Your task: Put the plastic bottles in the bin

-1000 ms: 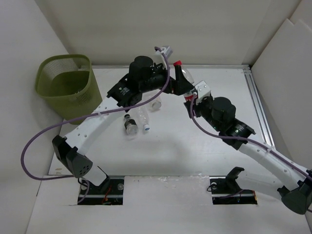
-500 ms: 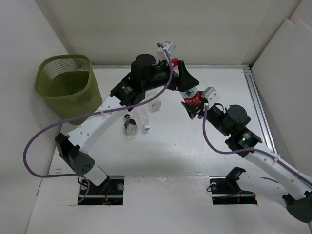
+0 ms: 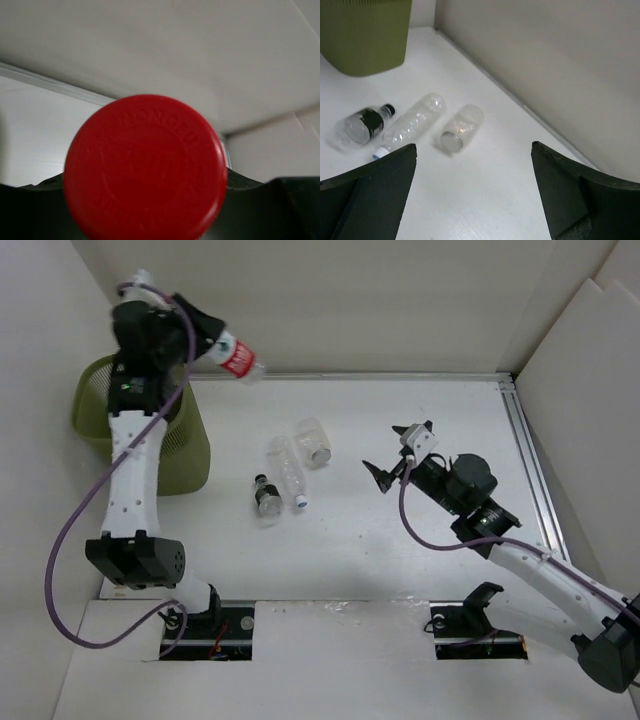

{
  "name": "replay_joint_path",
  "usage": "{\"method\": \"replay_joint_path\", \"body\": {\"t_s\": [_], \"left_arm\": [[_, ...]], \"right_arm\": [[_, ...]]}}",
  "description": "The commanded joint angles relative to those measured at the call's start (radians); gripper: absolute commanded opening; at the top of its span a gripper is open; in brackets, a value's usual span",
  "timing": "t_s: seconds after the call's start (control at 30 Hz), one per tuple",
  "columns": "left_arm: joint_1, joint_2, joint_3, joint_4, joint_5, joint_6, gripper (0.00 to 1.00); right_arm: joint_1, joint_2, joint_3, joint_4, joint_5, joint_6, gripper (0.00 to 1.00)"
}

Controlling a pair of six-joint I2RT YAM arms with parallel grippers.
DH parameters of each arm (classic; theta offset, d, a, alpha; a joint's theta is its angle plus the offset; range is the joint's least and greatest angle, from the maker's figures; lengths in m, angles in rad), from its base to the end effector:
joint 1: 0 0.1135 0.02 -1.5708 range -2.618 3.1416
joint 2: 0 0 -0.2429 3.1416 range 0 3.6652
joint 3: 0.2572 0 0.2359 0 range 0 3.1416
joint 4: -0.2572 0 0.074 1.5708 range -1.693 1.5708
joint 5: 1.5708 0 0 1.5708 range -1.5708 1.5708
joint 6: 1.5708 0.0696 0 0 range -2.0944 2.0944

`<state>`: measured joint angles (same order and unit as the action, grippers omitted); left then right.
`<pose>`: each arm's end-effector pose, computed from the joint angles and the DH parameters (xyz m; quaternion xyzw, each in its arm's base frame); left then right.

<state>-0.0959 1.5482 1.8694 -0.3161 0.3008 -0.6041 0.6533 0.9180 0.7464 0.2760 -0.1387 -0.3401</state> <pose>0.3489 -0.0543 0.4860 -0.0725 0.7016 -0.3396 0.6222 0.1924 0.1594 0.3415 -0.3634 0.5624 0.1614 0.7250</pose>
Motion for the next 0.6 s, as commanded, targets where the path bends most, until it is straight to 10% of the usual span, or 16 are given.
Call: {"method": "replay_joint_path", "body": {"t_s": [0.0, 0.13, 0.4, 0.47, 0.53, 0.57], "left_arm": [[0.236, -0.128, 0.074, -0.066, 0.014, -0.002, 0.0], [0.461, -0.158, -0.03, -0.093, -0.058, -0.002, 0.0], [0.476, -0.195, -0.124, -0.11, -0.368, -0.011, 0.03], [0.476, -0.165, -0.124, -0.159, -0.431, -0.011, 0.33], [0.476, -0.155, -0.151, -0.175, -0.518, -0.011, 0.99], [0.476, -0.155, -0.164, -0.175, -0.532, -0.011, 1.0]], "right_arm": [[-0.012, 0.053, -0.018, 0.034, -0.032, -0.016, 1.0], [-0.023, 0.168, -0.009, 0.034, -0.068, -0.027, 1.0], [0.003, 0.283, 0.013, 0.034, -0.088, -0.076, 1.0], [0.003, 0.295, 0.024, 0.034, -0.088, -0.076, 1.0], [0.003, 0.323, 0.056, 0.034, -0.079, -0.076, 1.0], [0.003, 0.337, 0.07, 0.023, -0.079, -0.076, 1.0]]}}
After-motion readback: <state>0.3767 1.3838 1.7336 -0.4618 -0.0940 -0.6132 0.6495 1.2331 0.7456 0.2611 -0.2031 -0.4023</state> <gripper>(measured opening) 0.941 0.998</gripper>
